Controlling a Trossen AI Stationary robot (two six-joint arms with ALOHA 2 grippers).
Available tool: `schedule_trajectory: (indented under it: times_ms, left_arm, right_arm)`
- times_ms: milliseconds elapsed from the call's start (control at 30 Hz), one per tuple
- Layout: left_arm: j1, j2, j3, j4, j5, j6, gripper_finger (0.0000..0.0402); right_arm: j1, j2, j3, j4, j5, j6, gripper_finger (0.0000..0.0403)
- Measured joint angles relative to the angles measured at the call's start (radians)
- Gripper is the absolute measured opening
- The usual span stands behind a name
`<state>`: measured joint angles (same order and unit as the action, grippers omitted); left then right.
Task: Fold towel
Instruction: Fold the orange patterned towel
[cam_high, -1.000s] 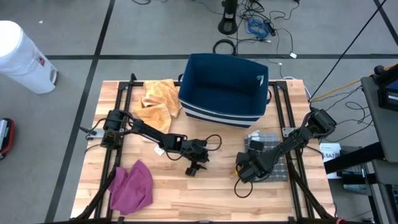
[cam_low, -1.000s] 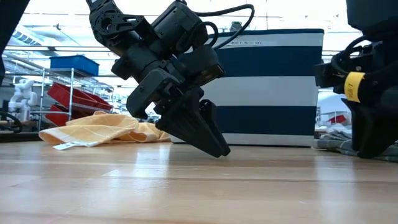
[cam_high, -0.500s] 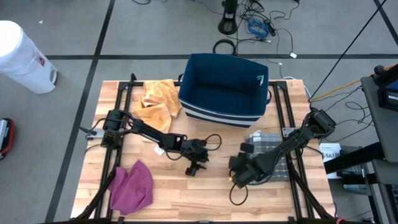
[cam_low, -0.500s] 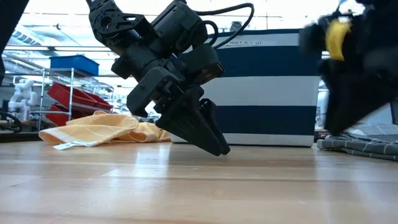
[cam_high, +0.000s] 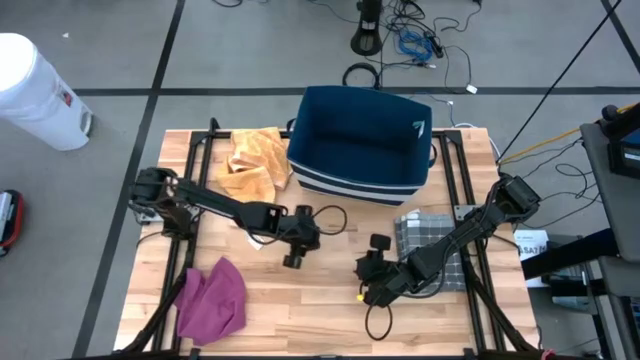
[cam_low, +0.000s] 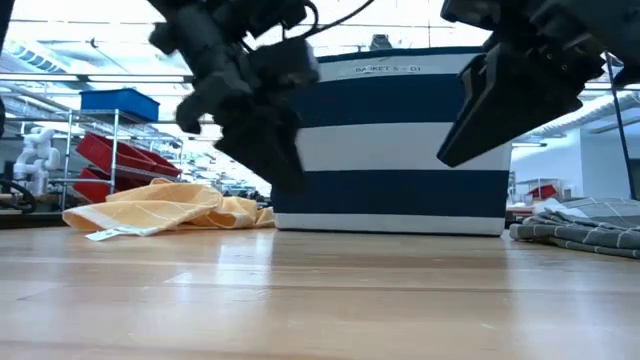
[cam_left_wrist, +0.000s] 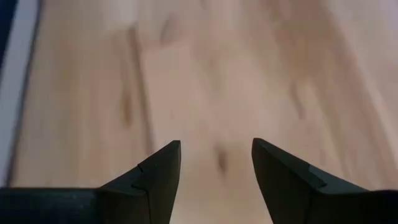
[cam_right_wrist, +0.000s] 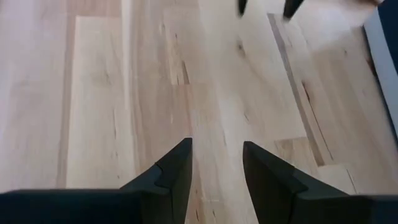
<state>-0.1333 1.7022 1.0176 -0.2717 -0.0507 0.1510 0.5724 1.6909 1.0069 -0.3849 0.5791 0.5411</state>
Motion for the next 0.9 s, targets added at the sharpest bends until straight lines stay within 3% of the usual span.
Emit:
schedule_trajectory:
  times_ms: [300,433,633,900]
  left_arm:
    - [0.000,-0.061,0.000,-0.441,-0.105,-0.183,0.0204]
    - [-0.004,-0.060,-0.024,-0.519,-0.141,-0.275,0.0204]
    - [-0.013,-0.066,-0.076,-0.513,-0.178,-0.357,0.0204]
    - [-0.034,-0.145,-0.153,-0.388,-0.284,-0.334,0.0204]
  right_arm:
    - [0.000,0.000,0.000,0.016,0.001,-0.008,0.0130]
    - [0.002,0.000,0.000,0.017,0.001,-0.006,0.0130]
    - [0.015,0.000,0.000,0.023,0.006,-0.004,0.0130]
    - [0.031,0.000,0.000,0.023,0.026,-0.004,0.0130]
